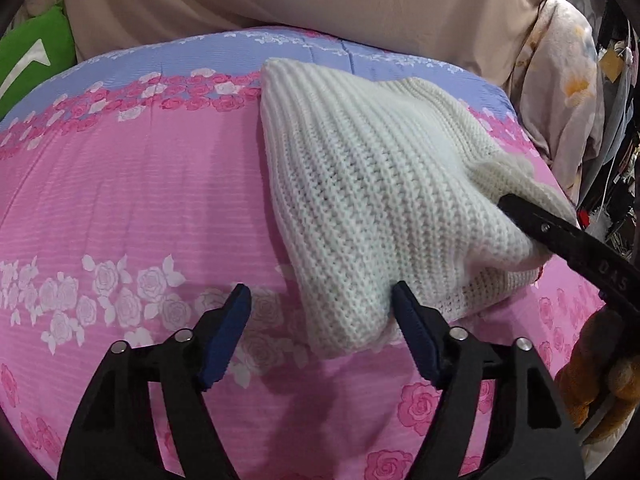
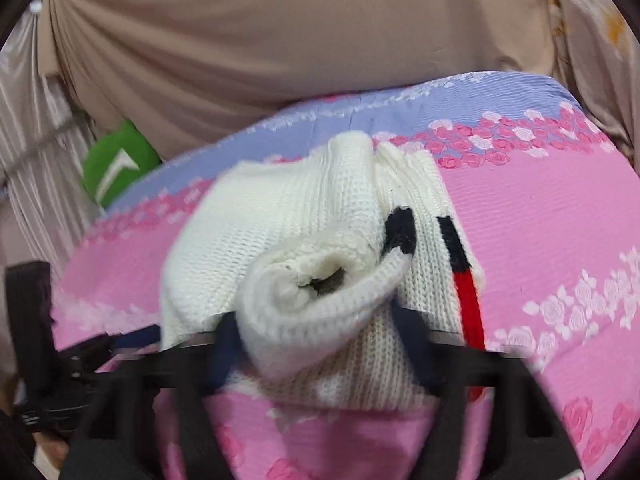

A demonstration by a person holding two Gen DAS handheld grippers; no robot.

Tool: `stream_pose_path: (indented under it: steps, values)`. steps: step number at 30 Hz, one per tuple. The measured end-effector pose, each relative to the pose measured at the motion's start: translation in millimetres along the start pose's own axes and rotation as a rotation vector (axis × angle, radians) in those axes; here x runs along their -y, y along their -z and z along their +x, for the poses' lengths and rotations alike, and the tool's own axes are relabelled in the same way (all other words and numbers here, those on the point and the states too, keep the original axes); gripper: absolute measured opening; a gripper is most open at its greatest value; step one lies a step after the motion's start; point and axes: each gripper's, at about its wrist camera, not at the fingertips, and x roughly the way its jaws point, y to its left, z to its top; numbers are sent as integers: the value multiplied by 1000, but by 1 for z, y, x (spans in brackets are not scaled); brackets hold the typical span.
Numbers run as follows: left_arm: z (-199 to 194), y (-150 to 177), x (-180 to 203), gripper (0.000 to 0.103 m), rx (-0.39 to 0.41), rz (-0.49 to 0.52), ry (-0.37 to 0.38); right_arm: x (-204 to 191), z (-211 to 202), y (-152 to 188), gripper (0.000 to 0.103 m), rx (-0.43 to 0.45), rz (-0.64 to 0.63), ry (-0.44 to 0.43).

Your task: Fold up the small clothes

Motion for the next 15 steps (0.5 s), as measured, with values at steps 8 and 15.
stream_pose_path:
  steps: [8,15]
  values:
    - [6,1,3,65,-22,25,27,84,-6,19,14,-66,219,-46]
    - [-5,2,17,65,16,60,15,81,-32,24,39,-24,183,-37]
